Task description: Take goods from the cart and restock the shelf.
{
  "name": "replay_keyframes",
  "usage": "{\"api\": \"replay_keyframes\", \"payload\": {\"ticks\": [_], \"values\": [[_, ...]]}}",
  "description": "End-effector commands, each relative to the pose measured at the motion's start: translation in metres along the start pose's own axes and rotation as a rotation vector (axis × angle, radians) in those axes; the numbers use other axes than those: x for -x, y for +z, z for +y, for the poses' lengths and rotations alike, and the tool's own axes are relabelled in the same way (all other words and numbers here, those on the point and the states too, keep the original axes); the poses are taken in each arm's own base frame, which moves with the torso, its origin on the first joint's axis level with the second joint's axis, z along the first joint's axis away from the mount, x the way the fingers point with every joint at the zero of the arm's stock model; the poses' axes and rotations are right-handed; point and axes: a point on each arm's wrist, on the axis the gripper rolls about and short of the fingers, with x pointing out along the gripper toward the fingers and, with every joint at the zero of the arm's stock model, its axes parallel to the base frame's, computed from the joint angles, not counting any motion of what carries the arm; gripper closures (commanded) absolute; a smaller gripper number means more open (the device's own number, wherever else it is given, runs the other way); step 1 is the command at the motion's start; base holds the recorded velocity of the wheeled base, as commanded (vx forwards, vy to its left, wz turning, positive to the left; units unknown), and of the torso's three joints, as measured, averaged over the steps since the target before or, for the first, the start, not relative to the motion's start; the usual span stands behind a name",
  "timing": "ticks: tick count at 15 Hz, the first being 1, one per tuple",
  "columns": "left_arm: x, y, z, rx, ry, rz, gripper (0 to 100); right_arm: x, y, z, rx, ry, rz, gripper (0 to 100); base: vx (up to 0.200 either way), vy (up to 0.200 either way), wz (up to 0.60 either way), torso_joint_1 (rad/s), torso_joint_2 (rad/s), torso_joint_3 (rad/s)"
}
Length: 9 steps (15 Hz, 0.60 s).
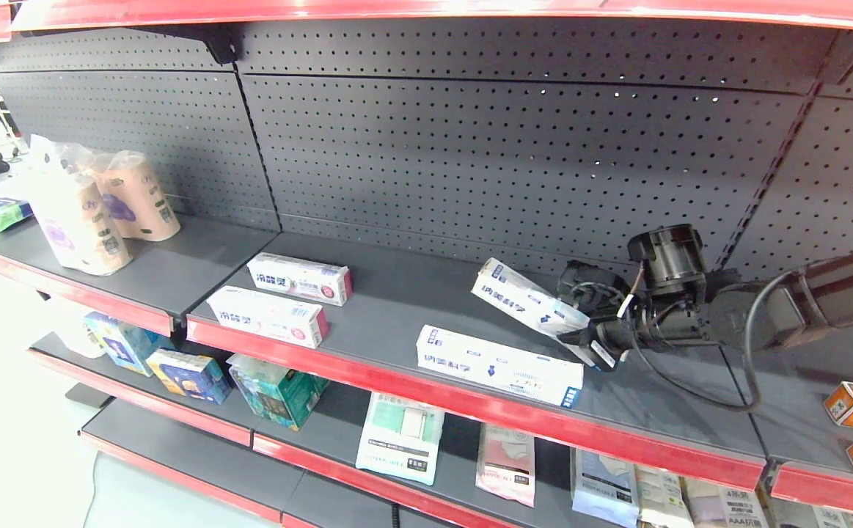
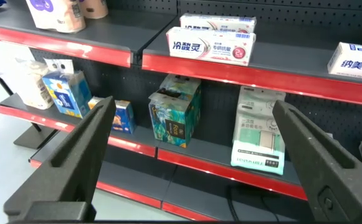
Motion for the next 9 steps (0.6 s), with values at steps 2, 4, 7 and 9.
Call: {"api": "replay_keyframes", "payload": {"ticks": [2, 4, 7, 9], "values": [[0.0, 0.0, 0.0, 0.0, 0.0, -0.001, 0, -0.0061, 0.0003, 0.0032, 0.004, 0.015, 0.005, 100, 0.0, 0.0, 0.0, 0.0, 0.0, 0.0], [0.0, 0.0, 0.0, 0.0, 0.0, -0.001, 0, -0.0089, 0.0009, 0.0056, 0.008, 0.023, 0.008, 100, 0.0, 0.0, 0.0, 0.0, 0.0, 0.0], [0.0, 0.0, 0.0, 0.0, 0.0, -0.001, 0, -0.0117, 0.0037, 0.0056, 0.013, 0.024, 0.002, 100, 0.0, 0.0, 0.0, 0.0, 0.0, 0.0], [0.0, 0.0, 0.0, 0.0, 0.0, -0.001, 0, -0.0123, 0.0031, 0.0061, 0.013, 0.028, 0.003, 0, 0.0, 0.0, 0.0, 0.0, 0.0, 0.0]]}}
